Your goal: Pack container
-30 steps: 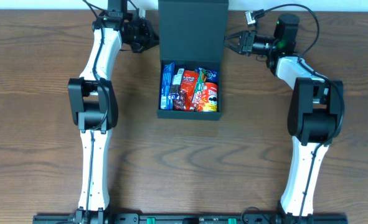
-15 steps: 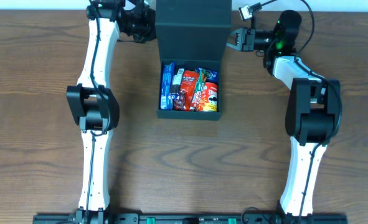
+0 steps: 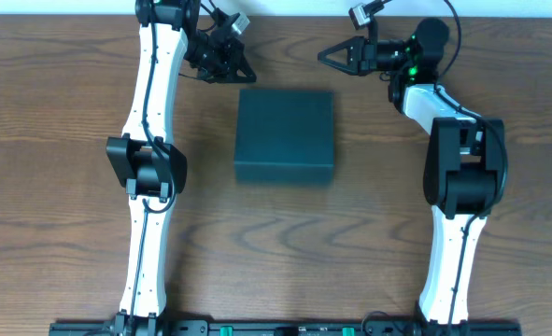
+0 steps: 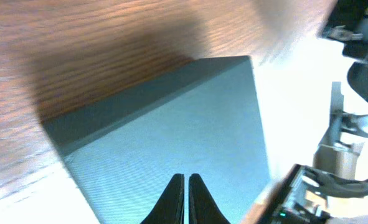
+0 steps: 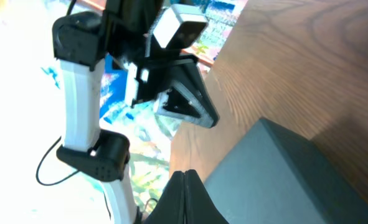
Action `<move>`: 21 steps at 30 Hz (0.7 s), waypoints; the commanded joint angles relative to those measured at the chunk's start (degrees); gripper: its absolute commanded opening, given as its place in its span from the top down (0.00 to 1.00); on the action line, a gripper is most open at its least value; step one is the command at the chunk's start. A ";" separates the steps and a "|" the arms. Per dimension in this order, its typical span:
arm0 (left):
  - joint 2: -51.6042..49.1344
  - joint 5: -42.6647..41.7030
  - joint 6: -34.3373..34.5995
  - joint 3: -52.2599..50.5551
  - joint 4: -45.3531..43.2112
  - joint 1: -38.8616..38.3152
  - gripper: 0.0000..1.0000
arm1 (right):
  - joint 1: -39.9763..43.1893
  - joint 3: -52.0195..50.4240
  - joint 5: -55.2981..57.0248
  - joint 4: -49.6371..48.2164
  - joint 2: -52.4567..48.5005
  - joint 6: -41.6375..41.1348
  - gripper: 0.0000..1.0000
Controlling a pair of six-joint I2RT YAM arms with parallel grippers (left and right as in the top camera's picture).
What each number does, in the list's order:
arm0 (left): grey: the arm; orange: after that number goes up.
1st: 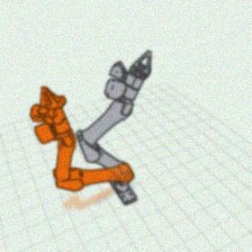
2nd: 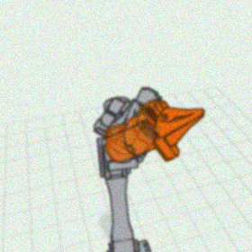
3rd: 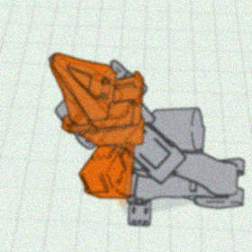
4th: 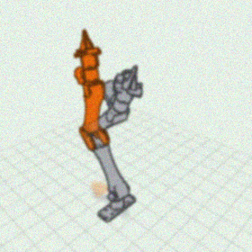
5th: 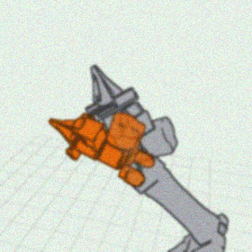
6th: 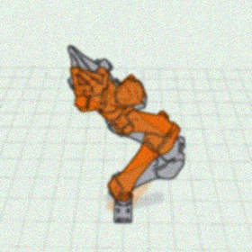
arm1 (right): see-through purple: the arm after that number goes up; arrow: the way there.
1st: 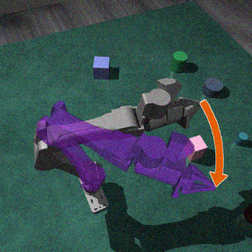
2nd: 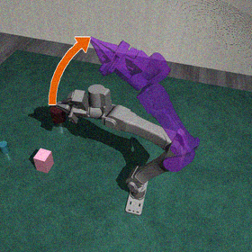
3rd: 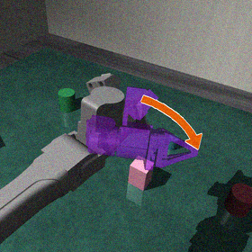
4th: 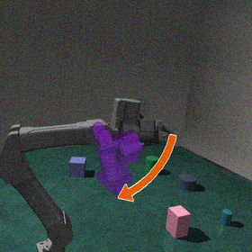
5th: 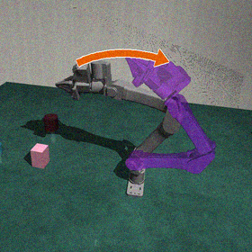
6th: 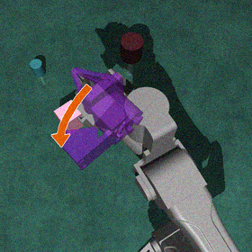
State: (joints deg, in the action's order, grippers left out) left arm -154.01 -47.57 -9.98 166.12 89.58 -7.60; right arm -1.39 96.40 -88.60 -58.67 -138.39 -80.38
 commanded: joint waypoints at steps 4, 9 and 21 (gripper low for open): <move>-0.57 7.41 1.25 8.44 -1.90 0.31 0.94 | 3.91 0.81 4.57 -9.81 -0.48 -6.86 0.98; -0.57 8.39 2.54 11.15 -4.70 -0.24 0.94 | 5.27 0.79 16.94 13.97 -0.48 13.27 0.98; -0.52 12.13 4.02 11.15 -3.74 -2.89 0.94 | 5.99 6.78 50.62 71.91 7.34 47.50 0.98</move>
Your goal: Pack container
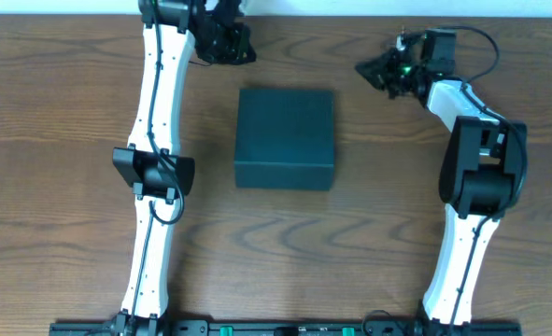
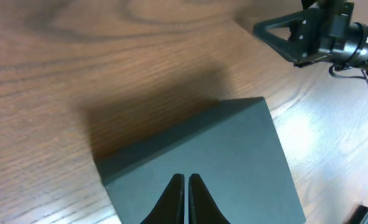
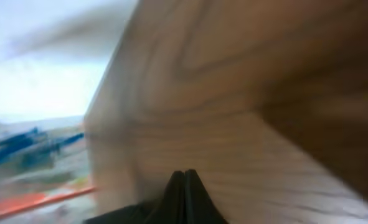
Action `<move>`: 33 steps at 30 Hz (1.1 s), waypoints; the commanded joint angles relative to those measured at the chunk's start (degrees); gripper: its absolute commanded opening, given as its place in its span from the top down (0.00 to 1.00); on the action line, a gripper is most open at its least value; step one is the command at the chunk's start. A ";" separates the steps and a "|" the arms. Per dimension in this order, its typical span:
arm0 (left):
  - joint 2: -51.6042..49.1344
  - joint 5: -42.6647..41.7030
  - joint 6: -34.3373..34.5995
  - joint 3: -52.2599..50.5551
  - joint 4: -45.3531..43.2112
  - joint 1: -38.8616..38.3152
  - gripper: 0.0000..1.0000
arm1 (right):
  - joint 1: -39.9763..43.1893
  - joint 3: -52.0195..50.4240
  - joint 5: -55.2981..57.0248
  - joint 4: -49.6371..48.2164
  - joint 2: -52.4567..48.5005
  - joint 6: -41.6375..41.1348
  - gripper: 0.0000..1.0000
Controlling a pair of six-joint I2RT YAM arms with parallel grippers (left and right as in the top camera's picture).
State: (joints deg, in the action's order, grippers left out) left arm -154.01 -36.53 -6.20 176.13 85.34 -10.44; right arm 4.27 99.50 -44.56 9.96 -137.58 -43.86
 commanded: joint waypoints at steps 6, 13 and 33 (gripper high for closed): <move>2.93 -0.90 -3.67 1.14 3.61 -0.09 0.94 | 0.31 6.03 15.06 27.82 22.88 24.02 0.98; 5.22 -1.97 -14.10 0.83 11.45 -4.81 0.94 | -3.08 1.66 21.84 49.79 41.40 30.51 0.98; 23.15 14.12 -11.17 -24.22 9.92 -10.05 0.94 | -5.70 -42.25 25.88 39.89 82.55 33.88 0.98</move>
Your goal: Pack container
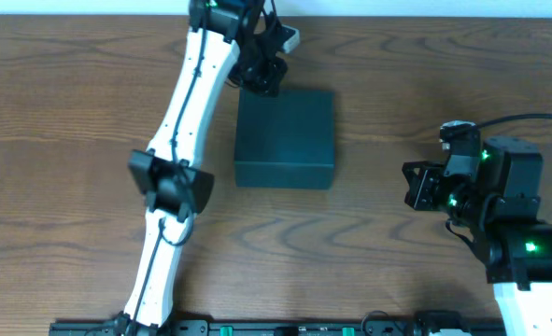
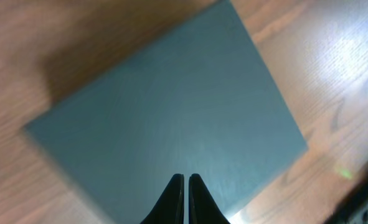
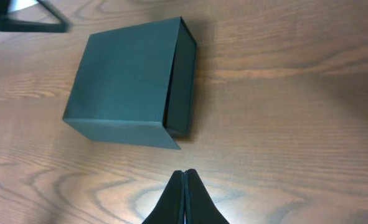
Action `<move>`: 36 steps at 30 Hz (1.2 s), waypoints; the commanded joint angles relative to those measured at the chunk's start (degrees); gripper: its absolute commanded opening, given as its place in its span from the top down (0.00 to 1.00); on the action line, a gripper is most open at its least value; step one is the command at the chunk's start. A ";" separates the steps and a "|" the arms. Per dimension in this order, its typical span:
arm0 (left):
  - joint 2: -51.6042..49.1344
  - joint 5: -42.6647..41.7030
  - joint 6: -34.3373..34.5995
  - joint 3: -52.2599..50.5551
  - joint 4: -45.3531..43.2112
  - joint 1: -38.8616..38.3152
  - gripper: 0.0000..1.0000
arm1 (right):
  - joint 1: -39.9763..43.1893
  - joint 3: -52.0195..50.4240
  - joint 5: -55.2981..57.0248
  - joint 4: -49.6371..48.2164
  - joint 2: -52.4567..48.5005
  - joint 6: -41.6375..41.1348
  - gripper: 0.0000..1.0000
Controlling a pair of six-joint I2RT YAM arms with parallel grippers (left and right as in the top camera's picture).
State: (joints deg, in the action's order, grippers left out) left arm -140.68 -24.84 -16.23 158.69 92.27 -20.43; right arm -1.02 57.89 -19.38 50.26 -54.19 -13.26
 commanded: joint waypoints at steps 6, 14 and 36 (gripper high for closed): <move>21.66 1.42 -1.86 -38.66 -15.10 -0.07 0.94 | -0.59 -1.84 -2.86 1.57 -4.94 4.74 0.99; 21.92 -1.75 -7.10 -50.14 -26.47 -1.05 0.94 | -4.35 -15.15 -11.56 -6.71 -6.45 -1.25 0.98; 19.04 -10.21 -9.46 -59.60 -39.39 -1.49 0.95 | -22.38 -28.83 0.70 -43.52 -21.07 -22.75 0.98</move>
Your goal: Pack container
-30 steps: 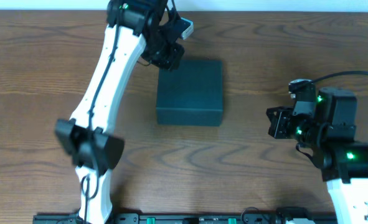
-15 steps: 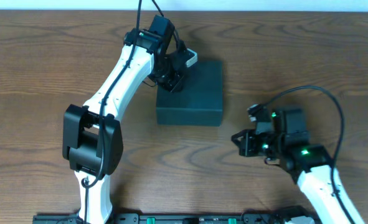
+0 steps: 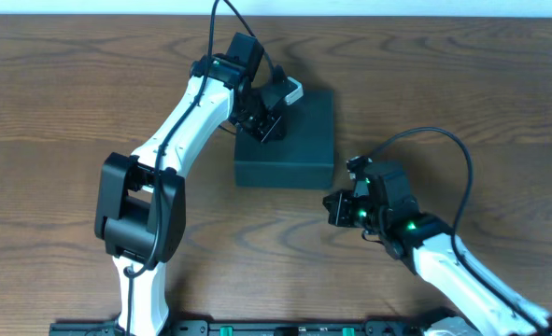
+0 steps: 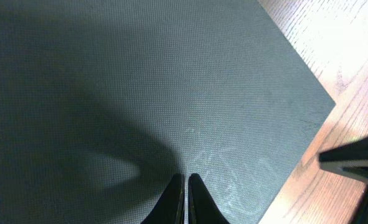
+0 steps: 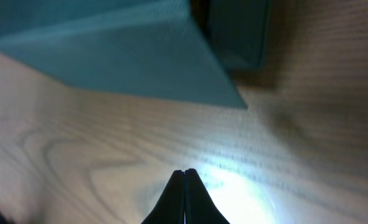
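Note:
A dark teal closed box (image 3: pixel 290 140) sits mid-table; its lid fills the left wrist view (image 4: pixel 171 81). My left gripper (image 3: pixel 266 129) (image 4: pixel 185 177) is shut with nothing in it, its tips low over the lid's left part, and whether they touch the lid cannot be told. My right gripper (image 3: pixel 333 207) (image 5: pixel 184 172) is shut and holds nothing, above the bare wood just off the box's front right corner (image 5: pixel 233 99).
The brown wooden table (image 3: pixel 61 140) stretches all round the box. The left arm reaches in from the front left, and the right arm comes in from the front right.
The left gripper has come down from the box's back left corner to low over the lid. The right gripper has moved left, from the table's right side to beside the box's front right corner.
Both grippers were shut, raised near the table's far edge behind the box. Then they had spread apart along that edge. Later the left hung over the box's back left corner and the right had pulled back to the right side. Now both sit close to the box.

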Action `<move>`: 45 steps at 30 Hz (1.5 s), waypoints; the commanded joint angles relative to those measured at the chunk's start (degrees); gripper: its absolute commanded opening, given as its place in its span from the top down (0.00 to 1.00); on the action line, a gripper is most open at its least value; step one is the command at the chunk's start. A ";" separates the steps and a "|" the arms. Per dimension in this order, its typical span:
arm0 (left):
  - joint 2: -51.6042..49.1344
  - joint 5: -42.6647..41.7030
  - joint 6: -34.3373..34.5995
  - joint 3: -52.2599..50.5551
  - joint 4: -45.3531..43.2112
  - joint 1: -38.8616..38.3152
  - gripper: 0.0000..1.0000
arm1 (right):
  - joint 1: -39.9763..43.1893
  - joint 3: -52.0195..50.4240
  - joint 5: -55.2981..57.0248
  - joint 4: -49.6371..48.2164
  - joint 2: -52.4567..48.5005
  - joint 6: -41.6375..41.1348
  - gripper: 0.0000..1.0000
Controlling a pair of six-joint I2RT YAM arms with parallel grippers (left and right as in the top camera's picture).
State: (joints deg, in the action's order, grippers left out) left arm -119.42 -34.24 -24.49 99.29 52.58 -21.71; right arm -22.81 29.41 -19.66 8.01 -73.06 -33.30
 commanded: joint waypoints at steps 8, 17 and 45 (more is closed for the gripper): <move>-2.86 0.44 -1.22 -0.22 1.22 -0.17 0.94 | -1.92 -0.35 6.97 -15.04 -10.16 -11.85 0.98; -2.86 0.79 -1.22 -0.22 1.42 -0.17 0.95 | -5.40 -0.33 14.64 -25.22 -16.09 -16.63 0.98; 14.45 7.39 -1.01 0.74 6.64 5.42 0.94 | 7.26 -0.24 1.42 -11.93 19.06 0.74 0.98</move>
State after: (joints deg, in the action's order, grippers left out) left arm -113.75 -30.74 -24.47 99.26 58.02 -18.09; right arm -18.94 28.97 -18.11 -4.71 -59.42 -39.97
